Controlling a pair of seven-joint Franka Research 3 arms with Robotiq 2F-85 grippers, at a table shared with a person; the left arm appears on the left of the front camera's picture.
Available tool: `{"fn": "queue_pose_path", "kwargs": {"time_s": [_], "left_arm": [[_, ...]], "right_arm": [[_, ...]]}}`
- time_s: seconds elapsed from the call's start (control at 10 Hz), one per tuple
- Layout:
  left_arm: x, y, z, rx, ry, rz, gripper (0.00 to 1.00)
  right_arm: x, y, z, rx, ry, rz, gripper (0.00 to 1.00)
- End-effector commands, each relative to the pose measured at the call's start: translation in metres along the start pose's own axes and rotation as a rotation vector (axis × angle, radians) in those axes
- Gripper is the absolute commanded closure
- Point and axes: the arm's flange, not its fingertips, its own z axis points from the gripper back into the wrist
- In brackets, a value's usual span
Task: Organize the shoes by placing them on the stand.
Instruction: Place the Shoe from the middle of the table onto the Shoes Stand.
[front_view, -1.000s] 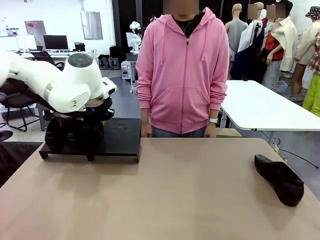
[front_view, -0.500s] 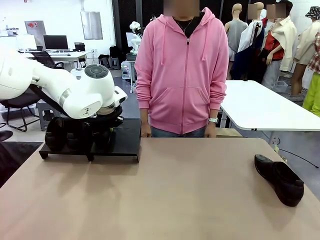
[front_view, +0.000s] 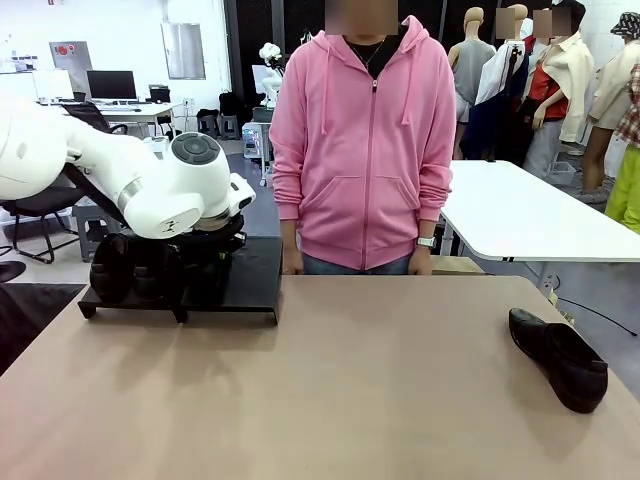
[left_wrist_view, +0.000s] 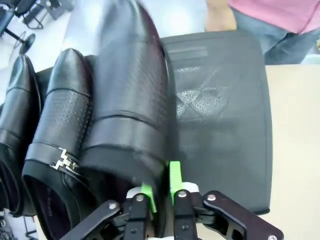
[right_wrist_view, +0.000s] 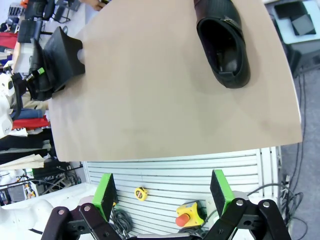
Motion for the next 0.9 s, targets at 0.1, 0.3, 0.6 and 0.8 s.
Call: {"fn": "queue_pose_path", "kwargs": {"time_s": [0.1, 0.3, 0.6, 0.8], "left_arm": [[-0.007, -0.009, 0.000, 0.015, -0.122, -0.020, 0.00], [-0.010, -0.011, 0.018, -0.013, -0.166, -0.025, 0.00], [-0.038, -0.007, 0.094, -0.155, -0.060, -0.027, 0.00], [-0.080, 0.011, 0.171, -0.334, 0.096, -0.057, 0.00]], "right_arm": [[0.000, 0.000, 0.001, 0.029, -0.003, 0.024, 0.00], [0.000, 0.000, 0.001, 0.029, -0.003, 0.024, 0.00], [0.000, 0.000, 0.001, 0.029, -0.003, 0.024, 0.00], [0.000, 0.000, 0.001, 0.029, -0.003, 0.024, 0.00]]}}
